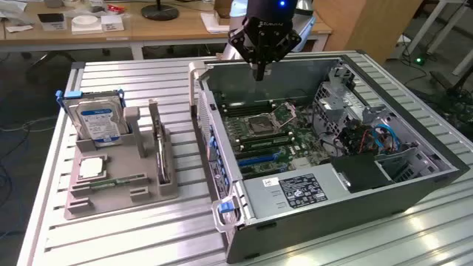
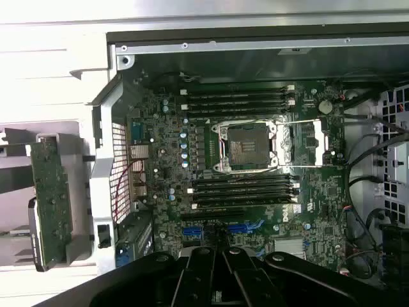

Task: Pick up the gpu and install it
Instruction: 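Reach for the gpu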

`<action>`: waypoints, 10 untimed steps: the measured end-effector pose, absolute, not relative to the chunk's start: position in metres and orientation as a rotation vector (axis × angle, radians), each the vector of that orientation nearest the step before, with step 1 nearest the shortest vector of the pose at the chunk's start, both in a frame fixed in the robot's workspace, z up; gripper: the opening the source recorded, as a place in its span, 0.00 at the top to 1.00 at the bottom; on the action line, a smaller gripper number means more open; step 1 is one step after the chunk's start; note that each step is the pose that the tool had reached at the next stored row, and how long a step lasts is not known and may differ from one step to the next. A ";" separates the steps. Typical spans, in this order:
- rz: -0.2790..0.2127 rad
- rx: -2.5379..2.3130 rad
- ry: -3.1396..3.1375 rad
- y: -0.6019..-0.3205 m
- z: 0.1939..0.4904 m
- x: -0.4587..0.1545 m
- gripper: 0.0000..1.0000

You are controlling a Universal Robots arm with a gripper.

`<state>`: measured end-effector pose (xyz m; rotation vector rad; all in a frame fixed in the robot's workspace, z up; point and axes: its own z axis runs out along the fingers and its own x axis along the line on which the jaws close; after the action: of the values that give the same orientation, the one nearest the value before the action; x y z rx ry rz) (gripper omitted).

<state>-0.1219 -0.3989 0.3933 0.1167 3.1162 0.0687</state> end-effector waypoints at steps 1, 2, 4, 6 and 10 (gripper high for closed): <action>0.069 0.117 3.116 -0.399 0.393 -0.122 0.89; 0.069 0.117 3.116 -0.399 0.393 -0.122 0.89; 0.069 0.117 3.116 -0.399 0.393 -0.122 0.89; 0.069 0.117 3.116 -0.399 0.393 -0.123 0.89; 0.069 0.117 3.116 -0.399 0.393 -0.127 0.89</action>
<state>-0.1270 -0.3988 0.3933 0.1168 3.1162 0.0688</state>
